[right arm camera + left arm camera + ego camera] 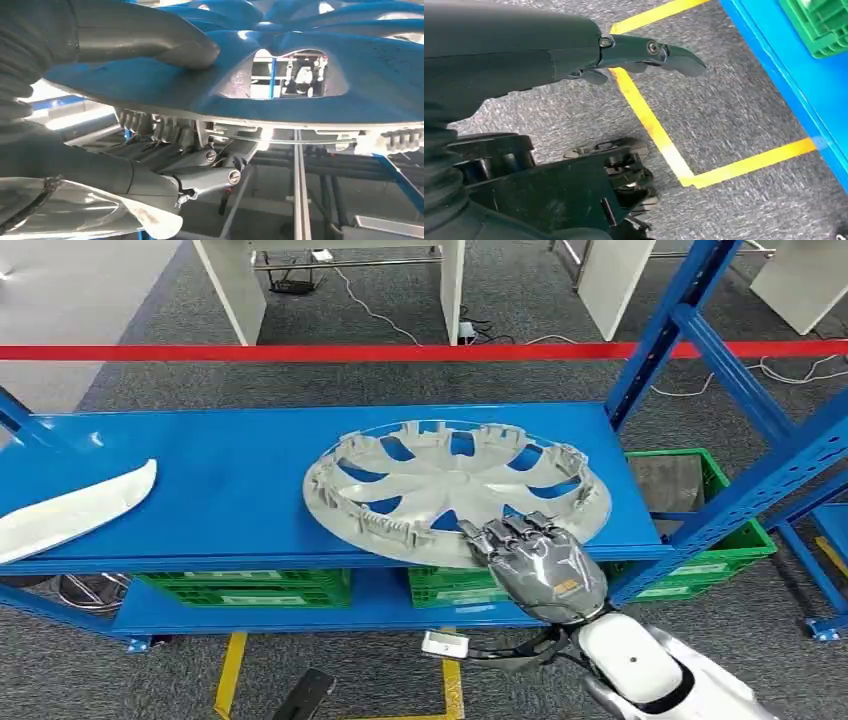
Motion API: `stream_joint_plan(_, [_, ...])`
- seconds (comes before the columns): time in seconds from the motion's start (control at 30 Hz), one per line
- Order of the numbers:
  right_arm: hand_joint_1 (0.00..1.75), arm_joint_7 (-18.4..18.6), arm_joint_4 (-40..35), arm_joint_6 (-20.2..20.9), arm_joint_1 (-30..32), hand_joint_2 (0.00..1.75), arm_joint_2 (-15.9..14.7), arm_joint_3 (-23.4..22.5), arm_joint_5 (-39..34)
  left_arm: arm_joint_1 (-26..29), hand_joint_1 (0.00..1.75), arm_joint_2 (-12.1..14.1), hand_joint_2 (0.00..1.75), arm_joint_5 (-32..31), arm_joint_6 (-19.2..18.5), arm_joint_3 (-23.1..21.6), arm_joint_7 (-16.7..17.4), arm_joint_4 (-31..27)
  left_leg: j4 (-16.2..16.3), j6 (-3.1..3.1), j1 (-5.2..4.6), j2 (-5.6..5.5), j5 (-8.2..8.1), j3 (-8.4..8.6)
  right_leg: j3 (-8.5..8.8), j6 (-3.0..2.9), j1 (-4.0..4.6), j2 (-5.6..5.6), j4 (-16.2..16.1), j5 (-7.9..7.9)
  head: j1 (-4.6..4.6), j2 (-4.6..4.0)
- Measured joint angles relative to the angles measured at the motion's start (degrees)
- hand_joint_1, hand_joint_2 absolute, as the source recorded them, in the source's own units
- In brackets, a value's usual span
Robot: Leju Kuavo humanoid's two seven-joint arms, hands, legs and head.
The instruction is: Take the parts from the cabinet and place them on the table.
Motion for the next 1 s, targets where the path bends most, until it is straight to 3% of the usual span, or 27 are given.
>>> stream_joint_plan(0.3, [1.75,-1.1,-4.7,-1.3,4.1,1.75,-2.5,0.0,-0.9,0.1,0.0,0.0,1.75,0.4,0.5,0.5,0.5,0.0,0.0,0.01,0.0,0.0,-0.01,0.0,0.0,0.0,0.0,0.01,0.0,0.0,0.0,0.0])
stream_joint_plan(0.63, [1.75,-8.1,-8.3,-2.1,7.1,1.75,-5.3,1.4,-9.4,0.1,0.0,0.1,1.75,-0.2,0.6,1.4,1.2,0.0,0.0,0.02,0.0,0.0,-0.02,0.0,0.0,0.0,0.0,0.0,0.0,-0.02,0.02,0.0])
stream_joint_plan(1.0, [1.75,-9.7,-10.8,-2.7,9.8,1.75,-7.1,3.1,-11.3,0.2,0.0,0.4,1.75,-2.6,2.0,1.5,5.8,0.0,0.0,0.01,0.0,0.01,-0.06,0.01,0.01,0.0,0.0,0.01,0.0,-0.03,0.0,0.0])
